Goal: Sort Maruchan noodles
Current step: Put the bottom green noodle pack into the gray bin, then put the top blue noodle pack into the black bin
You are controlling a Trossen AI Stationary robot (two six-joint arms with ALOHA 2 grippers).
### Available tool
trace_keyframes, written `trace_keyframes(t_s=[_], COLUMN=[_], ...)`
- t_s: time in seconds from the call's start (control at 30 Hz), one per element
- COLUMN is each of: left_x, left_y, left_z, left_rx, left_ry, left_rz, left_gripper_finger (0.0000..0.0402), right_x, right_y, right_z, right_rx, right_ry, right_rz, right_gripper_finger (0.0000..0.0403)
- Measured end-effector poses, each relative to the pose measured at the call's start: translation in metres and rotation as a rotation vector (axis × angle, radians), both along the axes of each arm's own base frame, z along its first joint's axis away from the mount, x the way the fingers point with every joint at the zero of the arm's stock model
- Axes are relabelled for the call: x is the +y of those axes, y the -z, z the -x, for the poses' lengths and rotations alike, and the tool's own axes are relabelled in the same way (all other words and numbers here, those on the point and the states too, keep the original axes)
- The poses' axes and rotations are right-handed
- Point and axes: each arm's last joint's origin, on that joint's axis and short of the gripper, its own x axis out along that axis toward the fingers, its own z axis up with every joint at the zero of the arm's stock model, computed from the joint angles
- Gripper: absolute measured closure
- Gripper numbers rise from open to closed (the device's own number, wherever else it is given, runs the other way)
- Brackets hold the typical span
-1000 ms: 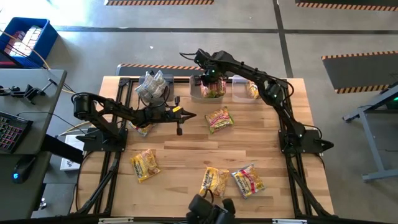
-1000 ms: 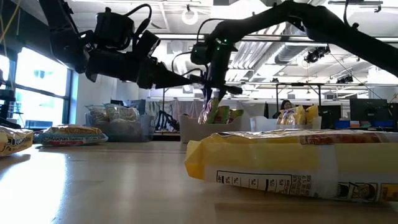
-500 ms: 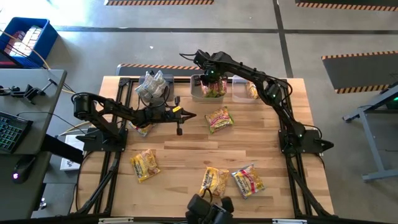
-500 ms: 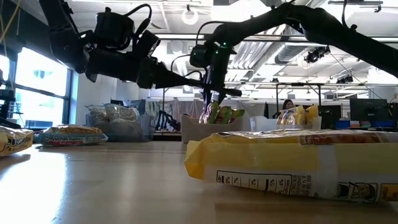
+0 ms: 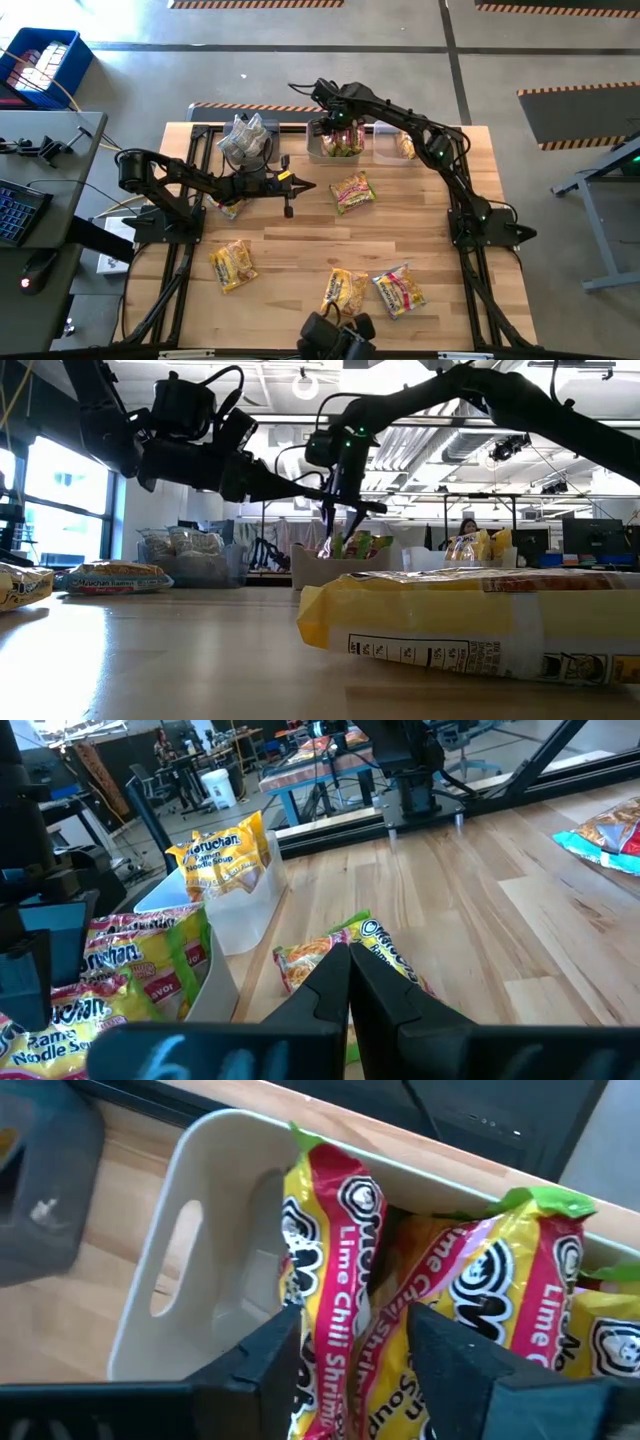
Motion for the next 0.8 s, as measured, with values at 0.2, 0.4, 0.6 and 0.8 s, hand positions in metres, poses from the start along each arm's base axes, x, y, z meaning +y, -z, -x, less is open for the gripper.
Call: trace_keyframes(t_s=[0.2, 0.4, 0.6, 0.8], left_x=[0.000, 0.000, 0.003, 0.008], left_y=[0.000, 0.000, 0.000, 0.003], left_z=[0.000, 0.000, 0.001, 0.002], left_rx=[0.001, -0.001, -0.006, 0.017], left_ry=[0.000, -0.003, -0.019, -0.045], left_rz=[0.000, 0.023, 0.057, 0.084], left_gripper_finger=[0.0401, 0.0401, 0.0401, 0.0401], right_x=[0.000, 0.000, 0.028, 0.057], right_y=[0.000, -0.016, -0.060, -0.071], right_z=[-0.001, 0.001, 0.020, 0.010], right_rx=[-0.005, -0.005, 0.140, 0.206], right_ry=[-0.022, -0.156, -0.376, -0.546], right_rz=[-0.001, 0.061, 0.179, 0.286], right_gripper_finger=[0.0241, 0.0264, 0.0279, 0.0362])
